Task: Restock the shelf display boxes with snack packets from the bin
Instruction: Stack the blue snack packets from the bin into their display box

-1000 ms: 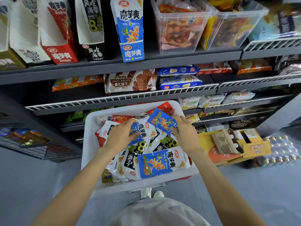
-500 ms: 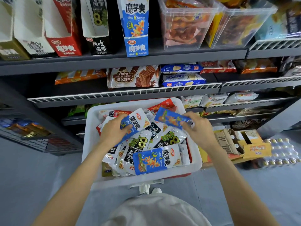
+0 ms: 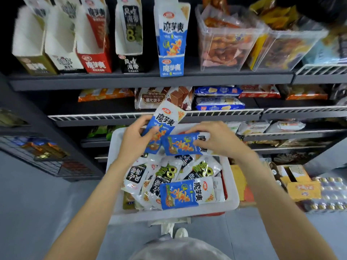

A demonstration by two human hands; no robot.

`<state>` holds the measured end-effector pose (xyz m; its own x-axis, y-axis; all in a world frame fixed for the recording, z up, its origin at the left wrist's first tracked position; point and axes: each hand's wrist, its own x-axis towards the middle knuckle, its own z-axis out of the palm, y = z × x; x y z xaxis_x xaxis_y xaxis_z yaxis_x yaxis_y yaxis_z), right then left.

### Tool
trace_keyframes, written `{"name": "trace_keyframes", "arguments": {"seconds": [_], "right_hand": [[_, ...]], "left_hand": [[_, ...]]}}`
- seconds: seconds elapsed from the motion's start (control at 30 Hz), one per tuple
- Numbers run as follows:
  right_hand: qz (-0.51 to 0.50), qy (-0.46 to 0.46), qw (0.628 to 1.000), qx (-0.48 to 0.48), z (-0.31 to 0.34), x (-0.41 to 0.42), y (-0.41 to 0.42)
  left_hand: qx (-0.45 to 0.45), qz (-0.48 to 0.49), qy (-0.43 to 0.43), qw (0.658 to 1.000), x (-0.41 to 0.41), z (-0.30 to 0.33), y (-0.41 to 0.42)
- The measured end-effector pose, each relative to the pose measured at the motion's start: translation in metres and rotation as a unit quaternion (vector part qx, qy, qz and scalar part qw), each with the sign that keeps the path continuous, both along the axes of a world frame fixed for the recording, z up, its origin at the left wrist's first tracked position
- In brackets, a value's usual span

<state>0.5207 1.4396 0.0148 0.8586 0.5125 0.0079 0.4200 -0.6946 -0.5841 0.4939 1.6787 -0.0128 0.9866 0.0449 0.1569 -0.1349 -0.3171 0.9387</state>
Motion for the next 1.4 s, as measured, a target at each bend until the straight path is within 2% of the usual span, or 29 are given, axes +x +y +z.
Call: {"name": "trace_keyframes", "arguments": {"seconds": [0.07, 0.2, 0.3, 0.4, 0.47, 0.6, 0.73, 0.9, 1.0, 1.17, 1.33, 1.4], "right_hand": [[0.004, -0.006, 1.0, 0.028, 0.031, 0.019, 0.004], [-0.104, -0.089, 0.982, 0.131, 0.085, 0.051, 0.006], [-0.173, -0.121, 0.943, 0.256, 0.109, 0.066, 0.008], [-0.249, -0.172, 0.882, 0.362, 0.119, 0.082, 0.006], [-0.277, -0.238, 0.869, 0.334, 0.121, 0.088, 0.002], [-0.291, -0.32, 0.878, 0.207, 0.115, 0.09, -0.006], [-0.309, -0.328, 0.879, 0.155, 0.106, 0.092, -0.013], [-0.332, -0.297, 0.887, 0.125, 0.099, 0.1, -0.016], [-0.317, -0.3, 0.89, 0.13, 0.103, 0.107, -0.012], [-0.261, -0.317, 0.896, 0.17, 0.124, 0.119, 0.007], [-0.165, -0.226, 0.908, 0.312, 0.142, 0.129, 0.028], [-0.159, -0.226, 0.913, 0.3, 0.14, 0.132, 0.032]], "left_hand": [[-0.007, 0.008, -0.037, 0.999, 0.012, 0.016, 0.003], [-0.015, 0.058, -0.122, 0.991, 0.041, 0.058, 0.016], [-0.076, 0.091, -0.162, 0.98, 0.066, 0.097, 0.02], [-0.093, 0.093, -0.186, 0.974, 0.094, 0.133, 0.012], [-0.094, 0.066, -0.201, 0.973, 0.114, 0.148, 0.0], [-0.055, 0.024, -0.211, 0.976, 0.15, 0.147, -0.02], [0.038, 0.015, -0.214, 0.976, 0.171, 0.12, -0.025], [0.069, 0.036, -0.212, 0.974, 0.176, 0.102, -0.021], [0.148, 0.05, -0.197, 0.968, 0.18, 0.095, -0.013], [0.179, 0.034, -0.166, 0.969, 0.184, 0.103, -0.002], [0.219, 0.062, -0.168, 0.959, 0.187, 0.11, 0.006], [0.233, 0.055, -0.165, 0.957, 0.188, 0.106, 0.006]]}}
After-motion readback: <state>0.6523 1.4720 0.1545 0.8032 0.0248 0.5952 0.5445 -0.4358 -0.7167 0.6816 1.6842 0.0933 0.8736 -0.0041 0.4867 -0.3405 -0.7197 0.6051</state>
